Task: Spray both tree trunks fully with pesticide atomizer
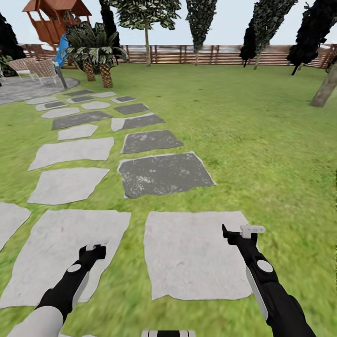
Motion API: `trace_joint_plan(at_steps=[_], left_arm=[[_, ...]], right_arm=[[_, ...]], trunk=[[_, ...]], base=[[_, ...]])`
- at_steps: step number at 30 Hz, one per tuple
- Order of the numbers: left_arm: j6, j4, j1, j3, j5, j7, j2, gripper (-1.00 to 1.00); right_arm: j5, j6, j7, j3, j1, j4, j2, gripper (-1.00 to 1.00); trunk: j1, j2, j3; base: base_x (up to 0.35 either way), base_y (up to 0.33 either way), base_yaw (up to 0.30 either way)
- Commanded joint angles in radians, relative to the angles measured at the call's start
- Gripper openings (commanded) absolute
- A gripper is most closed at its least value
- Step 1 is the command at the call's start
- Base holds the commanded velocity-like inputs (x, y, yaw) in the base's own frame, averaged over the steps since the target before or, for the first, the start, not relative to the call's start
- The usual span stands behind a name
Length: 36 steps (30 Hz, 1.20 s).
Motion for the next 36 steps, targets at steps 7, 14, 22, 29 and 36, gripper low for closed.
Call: trace_joint_plan(at_steps=[7,14,22,29,36], left_arm=[[0.0,0.0,0.0,0.0,0.0,0.0,0.0,-1.0],[0.0,0.0,0.001,0.0,0.001,0.0,-0.001,-1.0],[0.0,0.0,0.0,-0.001,0.001,0.0,-0.001,-1.0],[0.0,0.0,0.001,0.0,0.001,0.0,-0.002,-1.0],[0.0,0.0,0.001,-0.001,0.001,0.0,-0.002,-1.0]], right_arm=[[0.0,0.0,0.0,0.001,0.0,0.0,0.0,1.0],[0.0,0.0,0.0,0.002,0.0,0.002,0.0,1.0],[-0.001,-0.001,0.0,0.002,0.0,0.002,0.0,1.0],[-0.001,-0.001,0.0,0.002,0.0,0.002,0.001,1.0],[-0.001,-0.002,0.0,0.003,0.0,0.003,0.002,1.0]], trunk=[[0.0,0.0,0.0],[0.0,0.0,0.0],[0.0,0.0,0.0],[0.0,0.0,0.0],[0.0,0.0,0.0]], base=[[0.328,0.053,-0.267],[0.338,0.0,-0.267],[0.338,0.081,-0.267],[0.339,0.125,-0.27],[0.339,0.126,-0.274]])
